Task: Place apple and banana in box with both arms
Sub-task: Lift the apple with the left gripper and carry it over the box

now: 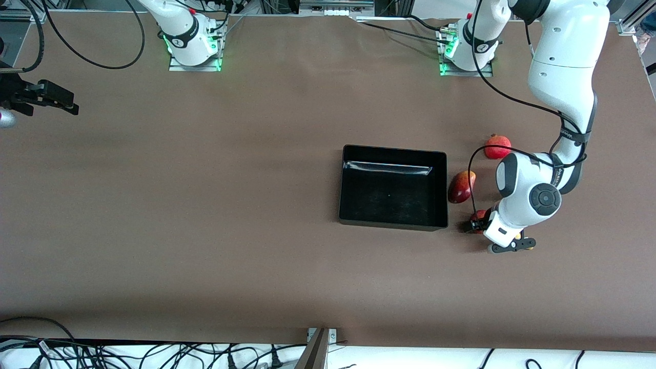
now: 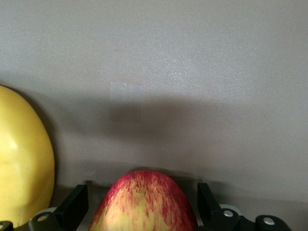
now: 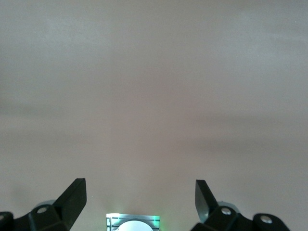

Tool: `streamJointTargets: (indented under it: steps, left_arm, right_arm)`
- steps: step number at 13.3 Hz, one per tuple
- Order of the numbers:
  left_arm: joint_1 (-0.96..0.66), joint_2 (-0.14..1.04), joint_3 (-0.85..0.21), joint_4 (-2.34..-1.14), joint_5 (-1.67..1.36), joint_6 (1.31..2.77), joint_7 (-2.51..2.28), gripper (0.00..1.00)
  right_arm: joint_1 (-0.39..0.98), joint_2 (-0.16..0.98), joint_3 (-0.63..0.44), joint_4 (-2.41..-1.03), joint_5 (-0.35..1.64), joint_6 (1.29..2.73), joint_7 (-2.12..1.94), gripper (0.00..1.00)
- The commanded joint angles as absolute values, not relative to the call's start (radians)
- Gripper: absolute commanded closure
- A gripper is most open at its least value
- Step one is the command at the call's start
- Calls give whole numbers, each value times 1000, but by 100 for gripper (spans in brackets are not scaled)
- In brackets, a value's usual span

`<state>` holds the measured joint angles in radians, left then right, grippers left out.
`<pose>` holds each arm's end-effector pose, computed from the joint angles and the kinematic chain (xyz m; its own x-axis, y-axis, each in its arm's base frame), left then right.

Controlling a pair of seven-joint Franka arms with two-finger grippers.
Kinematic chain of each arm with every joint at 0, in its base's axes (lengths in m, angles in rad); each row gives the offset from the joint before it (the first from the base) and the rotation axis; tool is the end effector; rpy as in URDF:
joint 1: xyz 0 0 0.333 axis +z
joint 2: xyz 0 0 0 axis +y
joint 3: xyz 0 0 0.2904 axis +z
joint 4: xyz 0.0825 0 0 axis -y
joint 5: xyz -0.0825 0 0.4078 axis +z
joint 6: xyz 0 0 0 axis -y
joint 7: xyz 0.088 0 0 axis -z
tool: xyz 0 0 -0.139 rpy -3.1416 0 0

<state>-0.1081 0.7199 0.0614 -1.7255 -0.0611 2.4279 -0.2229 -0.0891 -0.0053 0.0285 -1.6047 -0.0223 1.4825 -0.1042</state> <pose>0.6634 -0.0331 0.0972 0.9784 0.2064 -0.0149 0.2063 -0.9785 -0.0046 0.5609 -0.0373 0.5464 0.9921 0.0420 -0.1183 0.0435 -0.9990 0.0102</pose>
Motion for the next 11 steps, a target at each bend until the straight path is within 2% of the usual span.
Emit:
streamJointTargets:
  steps: [1, 3, 5, 9, 11]
  left_arm:
    - [-123, 696, 63, -1773, -66, 2444, -279, 12]
    - [-123, 696, 61, -1773, -66, 2444, -284, 62]
    - [-123, 696, 61, -1772, -66, 2444, -288, 90]
    - [-127, 672, 61, -1772, -66, 2422, -299, 97]
    - [-138, 631, 61, -1764, -66, 2338, -302, 99]
  right_arm:
    - [-92, 3, 28, -1582, -9, 1462, -109, 0]
    - [-91, 5, 28, -1582, -9, 1462, -109, 0]
    - [-92, 5, 28, -1582, -8, 1462, -109, 0]
    - [-91, 5, 28, -1582, -8, 1462, -109, 0]
    - [-92, 5, 28, -1582, -8, 1462, -109, 0]
